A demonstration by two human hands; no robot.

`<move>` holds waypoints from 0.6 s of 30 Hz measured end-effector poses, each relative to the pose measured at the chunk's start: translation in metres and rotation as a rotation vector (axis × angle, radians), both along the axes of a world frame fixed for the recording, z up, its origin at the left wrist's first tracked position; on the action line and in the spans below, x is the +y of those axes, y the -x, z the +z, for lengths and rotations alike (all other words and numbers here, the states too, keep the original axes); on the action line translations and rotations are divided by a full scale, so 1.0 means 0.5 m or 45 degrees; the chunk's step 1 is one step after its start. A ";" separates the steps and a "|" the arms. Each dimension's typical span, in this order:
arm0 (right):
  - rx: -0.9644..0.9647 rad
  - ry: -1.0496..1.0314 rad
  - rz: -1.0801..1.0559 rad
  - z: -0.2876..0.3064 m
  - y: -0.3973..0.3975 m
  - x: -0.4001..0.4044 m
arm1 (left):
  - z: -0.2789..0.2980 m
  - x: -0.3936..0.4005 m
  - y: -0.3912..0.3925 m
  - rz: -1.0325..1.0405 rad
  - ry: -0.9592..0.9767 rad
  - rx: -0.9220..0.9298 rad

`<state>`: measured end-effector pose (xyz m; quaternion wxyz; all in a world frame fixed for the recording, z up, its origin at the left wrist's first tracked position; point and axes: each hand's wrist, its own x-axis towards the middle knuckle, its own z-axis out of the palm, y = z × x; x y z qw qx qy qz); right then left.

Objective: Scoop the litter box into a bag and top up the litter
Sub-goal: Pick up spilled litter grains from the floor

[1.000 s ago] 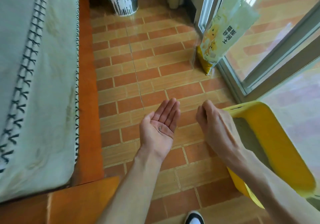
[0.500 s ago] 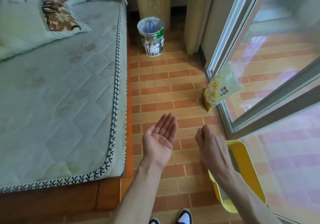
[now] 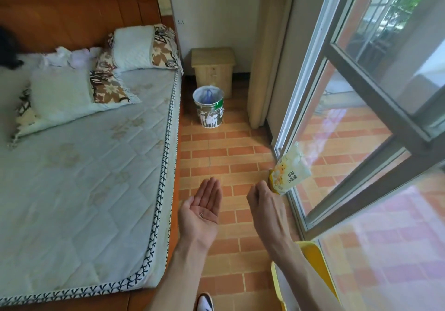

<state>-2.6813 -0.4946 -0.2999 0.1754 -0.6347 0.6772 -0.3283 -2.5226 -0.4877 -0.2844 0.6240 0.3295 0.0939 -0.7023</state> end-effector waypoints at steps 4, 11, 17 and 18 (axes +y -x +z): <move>-0.031 0.051 -0.007 0.026 0.008 -0.071 | 0.042 -0.071 -0.005 -0.011 0.058 -0.001; -0.022 0.088 -0.060 0.065 0.000 -0.258 | 0.091 -0.268 -0.032 -0.037 0.140 0.007; -0.061 0.088 -0.134 0.087 -0.045 -0.439 | 0.115 -0.476 -0.083 -0.083 0.148 0.015; -0.065 0.081 -0.137 0.090 -0.059 -0.468 | 0.119 -0.510 -0.096 -0.090 0.157 0.012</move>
